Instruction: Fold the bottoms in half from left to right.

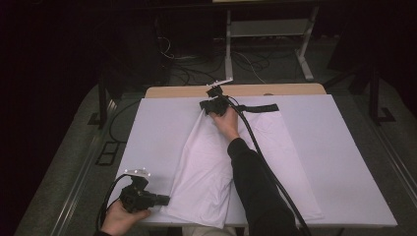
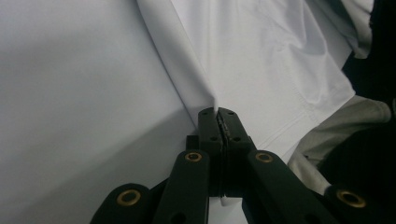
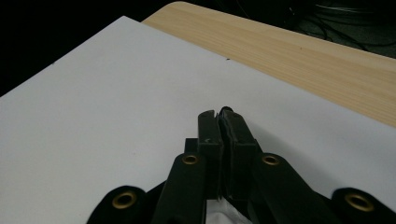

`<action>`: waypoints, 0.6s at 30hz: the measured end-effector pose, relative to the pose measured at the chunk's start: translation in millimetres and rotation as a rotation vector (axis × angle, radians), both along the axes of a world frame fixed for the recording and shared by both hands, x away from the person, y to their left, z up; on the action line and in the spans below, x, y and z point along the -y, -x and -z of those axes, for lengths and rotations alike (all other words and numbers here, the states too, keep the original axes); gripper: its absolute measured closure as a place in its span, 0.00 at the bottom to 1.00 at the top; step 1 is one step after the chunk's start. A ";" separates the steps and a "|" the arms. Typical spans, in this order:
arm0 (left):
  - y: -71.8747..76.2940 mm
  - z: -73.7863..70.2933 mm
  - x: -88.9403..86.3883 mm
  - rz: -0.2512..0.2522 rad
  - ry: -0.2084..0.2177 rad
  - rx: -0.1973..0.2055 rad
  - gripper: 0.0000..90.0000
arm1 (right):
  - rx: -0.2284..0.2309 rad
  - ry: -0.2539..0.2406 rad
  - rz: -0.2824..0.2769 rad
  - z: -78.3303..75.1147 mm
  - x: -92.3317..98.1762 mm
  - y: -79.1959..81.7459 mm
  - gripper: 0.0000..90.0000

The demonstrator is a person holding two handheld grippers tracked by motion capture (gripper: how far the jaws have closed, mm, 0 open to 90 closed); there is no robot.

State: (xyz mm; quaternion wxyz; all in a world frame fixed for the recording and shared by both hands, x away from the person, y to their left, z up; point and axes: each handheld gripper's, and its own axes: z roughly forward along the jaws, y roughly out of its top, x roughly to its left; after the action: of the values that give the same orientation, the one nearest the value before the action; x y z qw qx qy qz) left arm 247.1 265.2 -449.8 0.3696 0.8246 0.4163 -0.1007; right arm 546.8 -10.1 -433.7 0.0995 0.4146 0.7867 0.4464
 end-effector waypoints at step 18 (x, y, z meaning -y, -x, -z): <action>3.7 -21.3 25.4 0.176 0.018 0.137 0.99 | 0.006 0.008 -0.015 -15.1 10.0 1.6 0.95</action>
State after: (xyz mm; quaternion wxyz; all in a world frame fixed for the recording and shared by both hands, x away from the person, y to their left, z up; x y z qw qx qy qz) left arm 243.4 239.8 -428.6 0.3945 0.8595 0.3151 -0.0798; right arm 545.2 -20.1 -418.6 0.1000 0.4070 0.7914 0.4450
